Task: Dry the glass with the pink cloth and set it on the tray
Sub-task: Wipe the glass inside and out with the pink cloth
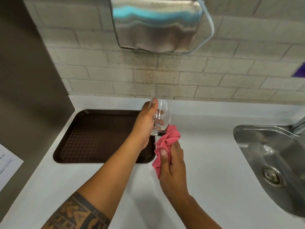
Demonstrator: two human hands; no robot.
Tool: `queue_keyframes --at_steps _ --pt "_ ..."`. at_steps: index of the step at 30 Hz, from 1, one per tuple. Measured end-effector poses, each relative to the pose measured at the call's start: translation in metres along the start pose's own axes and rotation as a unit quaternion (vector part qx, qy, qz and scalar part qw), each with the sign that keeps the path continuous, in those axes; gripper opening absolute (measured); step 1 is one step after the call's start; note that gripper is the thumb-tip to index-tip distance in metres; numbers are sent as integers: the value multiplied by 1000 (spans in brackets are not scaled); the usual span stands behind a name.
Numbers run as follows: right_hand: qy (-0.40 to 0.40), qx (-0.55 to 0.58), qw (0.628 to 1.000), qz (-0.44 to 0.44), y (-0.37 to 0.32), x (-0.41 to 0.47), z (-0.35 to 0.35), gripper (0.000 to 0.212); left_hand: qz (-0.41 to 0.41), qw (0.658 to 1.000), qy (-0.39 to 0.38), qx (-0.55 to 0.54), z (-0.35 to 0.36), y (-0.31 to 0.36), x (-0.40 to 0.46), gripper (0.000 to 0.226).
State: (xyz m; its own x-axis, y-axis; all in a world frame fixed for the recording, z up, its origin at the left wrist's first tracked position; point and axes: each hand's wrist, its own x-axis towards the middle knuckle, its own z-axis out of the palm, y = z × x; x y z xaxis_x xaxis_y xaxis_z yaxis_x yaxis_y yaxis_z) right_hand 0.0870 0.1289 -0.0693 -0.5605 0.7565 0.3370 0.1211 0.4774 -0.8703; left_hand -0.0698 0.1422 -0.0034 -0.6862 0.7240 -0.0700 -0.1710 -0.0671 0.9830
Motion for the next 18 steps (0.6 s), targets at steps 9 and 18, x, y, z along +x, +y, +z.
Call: queue_keyframes --at_steps 9,18 --pt "3 -198 975 -100 -28 58 -9 62 -82 993 -58 -66 6 -24 -20 31" --pt "-20 -26 999 12 -40 122 -20 57 -19 998 -8 -64 11 -11 -24 49"
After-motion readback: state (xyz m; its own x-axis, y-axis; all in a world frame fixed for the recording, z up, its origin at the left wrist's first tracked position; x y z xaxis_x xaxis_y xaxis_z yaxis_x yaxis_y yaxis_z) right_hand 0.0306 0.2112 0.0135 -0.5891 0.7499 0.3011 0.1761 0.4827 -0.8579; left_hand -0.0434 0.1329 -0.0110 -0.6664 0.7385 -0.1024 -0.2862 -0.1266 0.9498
